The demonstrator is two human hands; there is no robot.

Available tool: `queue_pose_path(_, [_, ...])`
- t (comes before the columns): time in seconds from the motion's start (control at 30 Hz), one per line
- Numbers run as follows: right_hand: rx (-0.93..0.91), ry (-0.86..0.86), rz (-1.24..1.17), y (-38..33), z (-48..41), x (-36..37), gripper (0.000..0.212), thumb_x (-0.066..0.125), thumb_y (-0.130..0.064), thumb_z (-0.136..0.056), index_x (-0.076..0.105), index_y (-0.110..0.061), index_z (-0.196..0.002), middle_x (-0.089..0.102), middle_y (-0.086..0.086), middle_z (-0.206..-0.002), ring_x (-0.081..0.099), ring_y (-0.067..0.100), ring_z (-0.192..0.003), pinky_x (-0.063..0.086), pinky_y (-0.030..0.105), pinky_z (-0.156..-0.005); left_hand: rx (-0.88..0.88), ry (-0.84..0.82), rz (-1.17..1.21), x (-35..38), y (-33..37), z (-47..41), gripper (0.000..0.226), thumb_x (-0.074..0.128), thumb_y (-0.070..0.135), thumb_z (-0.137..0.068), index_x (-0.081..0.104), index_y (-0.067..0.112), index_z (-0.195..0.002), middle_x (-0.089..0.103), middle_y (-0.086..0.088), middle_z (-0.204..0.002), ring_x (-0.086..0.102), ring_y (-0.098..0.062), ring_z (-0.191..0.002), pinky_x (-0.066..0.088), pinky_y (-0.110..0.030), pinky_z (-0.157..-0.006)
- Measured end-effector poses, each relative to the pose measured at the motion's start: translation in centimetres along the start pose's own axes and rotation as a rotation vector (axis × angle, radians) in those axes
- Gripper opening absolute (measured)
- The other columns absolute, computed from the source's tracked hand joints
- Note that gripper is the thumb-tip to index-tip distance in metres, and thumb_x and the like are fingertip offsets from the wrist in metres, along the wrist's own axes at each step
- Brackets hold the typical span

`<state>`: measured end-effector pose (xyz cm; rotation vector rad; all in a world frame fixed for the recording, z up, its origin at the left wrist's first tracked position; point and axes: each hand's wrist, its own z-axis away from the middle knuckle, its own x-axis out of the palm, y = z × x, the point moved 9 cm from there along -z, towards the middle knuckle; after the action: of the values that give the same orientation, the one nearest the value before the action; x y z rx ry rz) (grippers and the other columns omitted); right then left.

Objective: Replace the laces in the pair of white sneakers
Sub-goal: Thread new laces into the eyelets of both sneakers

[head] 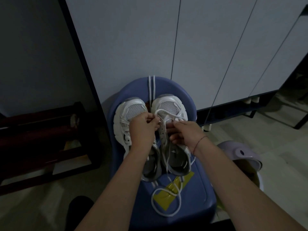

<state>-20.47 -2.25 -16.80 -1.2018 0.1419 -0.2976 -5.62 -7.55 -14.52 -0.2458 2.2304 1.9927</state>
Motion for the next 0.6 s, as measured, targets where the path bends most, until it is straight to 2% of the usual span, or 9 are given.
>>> queue_pose_path(0.2, [0.081,-0.063,-0.049,0.1,0.4,0.8,0.031,0.04,-0.018,-0.101,0.062,-0.003,-0.085,0.063,0.011,-0.074,0.06,0.01,-0.041,0.05,0.019,-0.041,0.04,0.072,-0.064,0.1,0.3,0.3,0.016,0.07,0.01,-0.087,0.066,0.021,-0.076,0.068,0.005,-0.067,0.066,-0.011,-0.061,0.055,-0.027,-0.066])
queue_pose_path(0.37, [0.125,-0.098,-0.065,0.1,0.7,0.9,0.03,0.04,-0.02,-0.101,0.062,-0.001,-0.093,0.065,0.012,-0.08,0.065,0.013,-0.048,0.053,0.021,-0.045,0.056,0.112,-0.056,0.1,0.4,0.5,0.011,0.072,0.009,-0.085,0.068,0.017,-0.08,0.067,0.005,-0.067,0.061,-0.003,-0.054,0.051,-0.019,-0.06])
queue_pose_path(0.6, [0.183,-0.113,-0.144,0.6,1.0,1.6,0.03,0.038,-0.018,-0.101,0.054,0.001,-0.116,0.062,0.008,-0.08,0.064,0.013,-0.053,0.052,0.021,-0.05,0.031,0.072,-0.027,0.2,0.0,0.2,0.026,0.074,0.009,-0.083,0.062,0.028,-0.07,0.069,0.004,-0.068,0.067,-0.012,-0.061,0.059,-0.034,-0.068])
